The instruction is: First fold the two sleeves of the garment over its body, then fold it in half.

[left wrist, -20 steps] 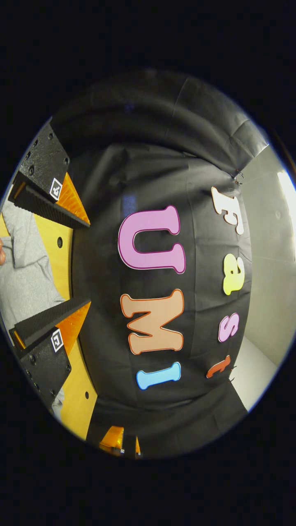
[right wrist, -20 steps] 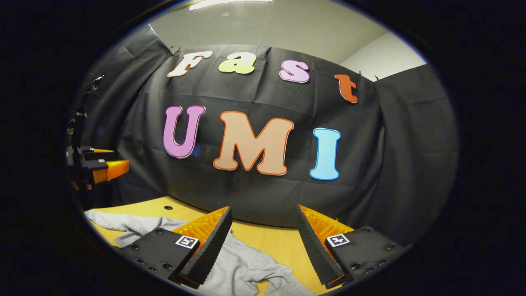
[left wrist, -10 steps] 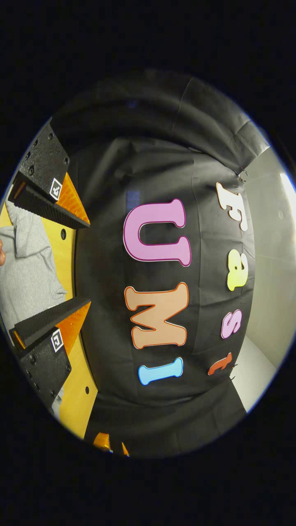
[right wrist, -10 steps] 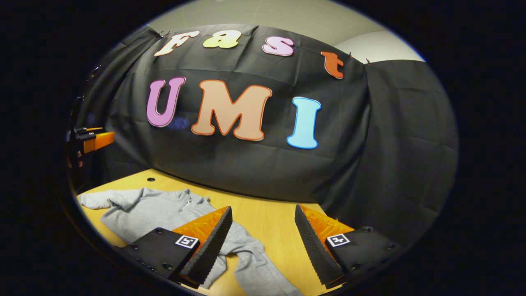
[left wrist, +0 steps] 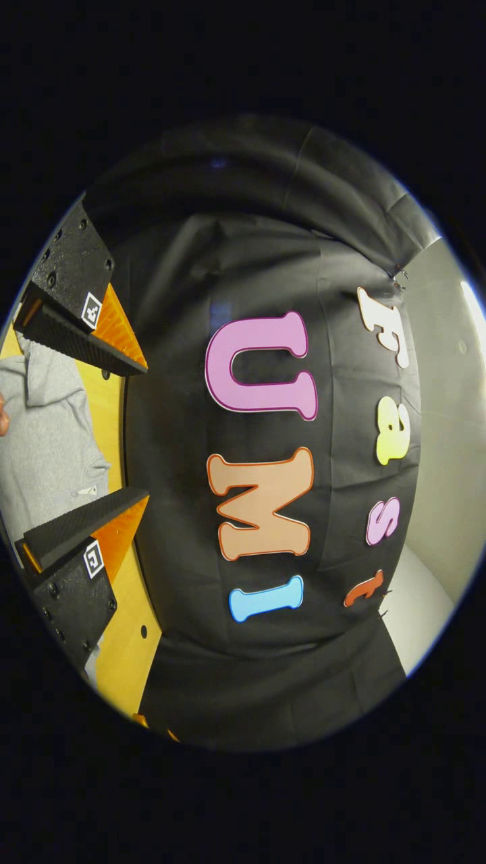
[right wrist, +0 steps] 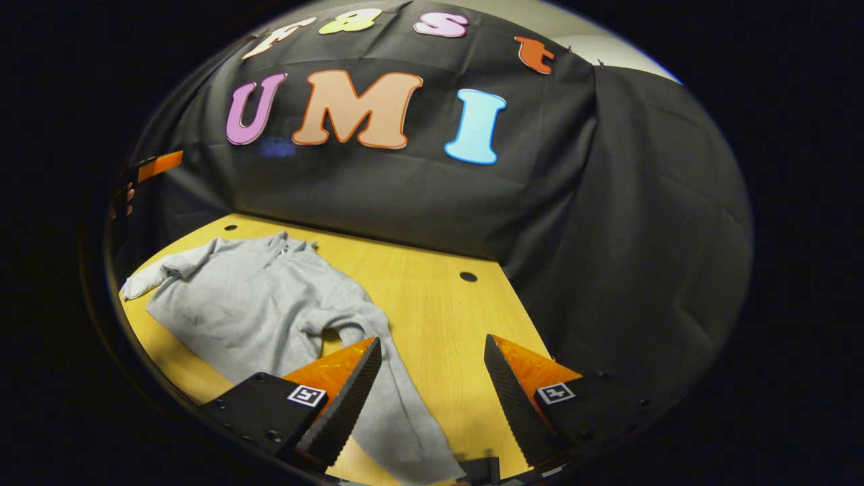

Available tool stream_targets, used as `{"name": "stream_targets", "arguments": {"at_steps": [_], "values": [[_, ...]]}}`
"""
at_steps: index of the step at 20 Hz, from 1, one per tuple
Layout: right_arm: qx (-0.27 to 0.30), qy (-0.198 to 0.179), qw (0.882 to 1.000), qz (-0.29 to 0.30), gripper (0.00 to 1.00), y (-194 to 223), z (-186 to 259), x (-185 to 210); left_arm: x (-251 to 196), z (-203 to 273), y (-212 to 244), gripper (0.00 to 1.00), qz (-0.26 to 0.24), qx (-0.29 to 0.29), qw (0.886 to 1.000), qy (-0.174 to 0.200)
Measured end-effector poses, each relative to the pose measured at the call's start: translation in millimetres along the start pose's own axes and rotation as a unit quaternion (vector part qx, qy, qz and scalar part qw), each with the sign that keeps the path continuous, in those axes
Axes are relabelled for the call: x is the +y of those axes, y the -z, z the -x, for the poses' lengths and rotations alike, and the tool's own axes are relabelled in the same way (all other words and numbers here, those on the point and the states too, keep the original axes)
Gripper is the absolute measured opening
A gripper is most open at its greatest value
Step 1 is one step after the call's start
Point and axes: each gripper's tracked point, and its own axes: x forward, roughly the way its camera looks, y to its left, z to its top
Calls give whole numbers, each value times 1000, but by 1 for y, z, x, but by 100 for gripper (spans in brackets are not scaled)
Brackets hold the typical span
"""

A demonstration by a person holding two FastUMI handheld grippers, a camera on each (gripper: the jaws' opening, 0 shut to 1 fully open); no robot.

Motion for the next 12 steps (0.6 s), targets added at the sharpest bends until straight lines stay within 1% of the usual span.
{"name": "stream_targets", "arguments": {"at_steps": [1,2,3,4,7,8,9,10,11,12], "values": [[18,0,1000,1,99,17,-1,-4,-4,-1,1,94,-2,1,1000,4],[35,0,999,2,98,31,-1,-9,-8,0,0,97,-4,0,1000,6],[54,-5,999,-1,99,45,1,-10,-12,1,0,97,-6,-1,1000,9],[69,-14,997,-7,98,57,4,-10,-16,1,0,97,-8,0,1000,11],[102,-27,994,-13,98,88,7,-13,-28,3,6,96,-9,7,1000,17],[115,-36,993,-15,98,98,8,-10,-33,4,7,94,-10,10,1000,19],[131,-47,990,-17,98,109,8,-8,-38,5,7,97,-11,11,1000,20],[149,-59,987,-17,98,120,10,-5,-42,6,6,97,-12,12,1000,22],[164,-73,984,-19,98,130,12,0,-48,7,7,100,-13,13,1000,25],[178,-87,980,-21,98,139,13,5,-53,8,7,97,-13,15,999,28]]}}
